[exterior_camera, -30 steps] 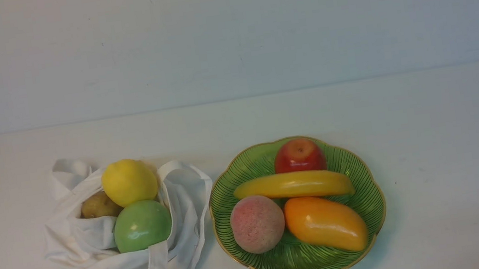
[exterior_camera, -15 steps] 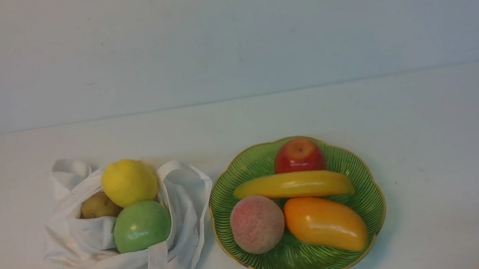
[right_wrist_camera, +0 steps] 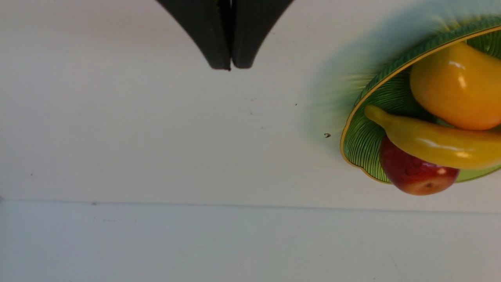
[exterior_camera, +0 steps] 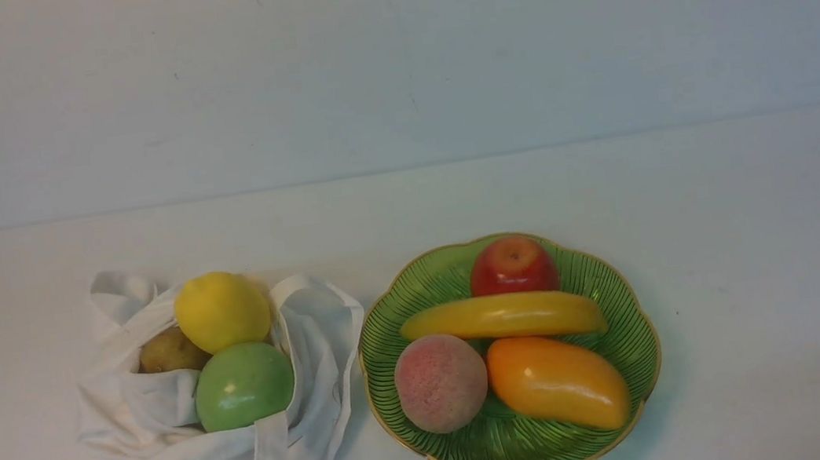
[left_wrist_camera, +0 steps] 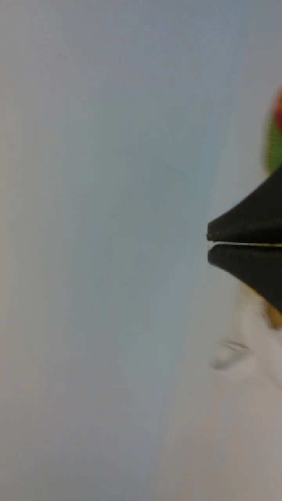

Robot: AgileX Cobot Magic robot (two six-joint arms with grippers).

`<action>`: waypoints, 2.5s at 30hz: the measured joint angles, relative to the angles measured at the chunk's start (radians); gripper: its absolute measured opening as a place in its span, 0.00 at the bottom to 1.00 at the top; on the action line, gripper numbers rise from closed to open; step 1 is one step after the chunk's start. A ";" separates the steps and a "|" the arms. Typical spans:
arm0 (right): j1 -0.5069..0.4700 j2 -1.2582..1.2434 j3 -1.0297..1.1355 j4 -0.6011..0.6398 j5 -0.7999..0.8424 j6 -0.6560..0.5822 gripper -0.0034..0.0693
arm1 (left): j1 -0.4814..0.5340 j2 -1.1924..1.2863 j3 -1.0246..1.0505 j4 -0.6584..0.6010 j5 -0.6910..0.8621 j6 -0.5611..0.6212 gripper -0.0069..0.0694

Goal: Take the fruit out of the cloth bag on the white table and place them on a plate.
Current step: 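Reach into the bag and grasp the lemon with the left gripper, then move the lemon from the bag into the bowl with the left gripper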

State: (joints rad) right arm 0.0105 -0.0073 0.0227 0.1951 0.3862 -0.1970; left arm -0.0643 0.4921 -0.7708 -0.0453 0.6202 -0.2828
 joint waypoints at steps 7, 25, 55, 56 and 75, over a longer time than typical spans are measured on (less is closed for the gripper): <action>0.000 0.000 0.000 0.000 0.000 0.000 0.03 | 0.000 0.366 -0.190 -0.022 0.341 0.166 0.08; 0.000 0.000 0.000 0.000 0.000 0.000 0.03 | 0.000 0.865 -0.283 -0.254 0.023 0.534 0.70; 0.000 0.000 0.000 0.000 0.000 0.000 0.03 | -0.057 1.208 -0.288 -0.305 -0.175 0.538 0.80; 0.000 0.000 0.000 0.000 0.000 0.000 0.03 | -0.057 1.208 -0.289 -0.305 -0.173 0.538 0.80; 0.000 0.000 0.000 0.000 0.000 0.000 0.03 | -0.135 0.923 -0.349 -0.450 -0.019 0.569 0.80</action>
State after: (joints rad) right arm 0.0105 -0.0073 0.0227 0.1951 0.3862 -0.1970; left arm -0.1996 1.4152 -1.1200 -0.4958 0.6009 0.2866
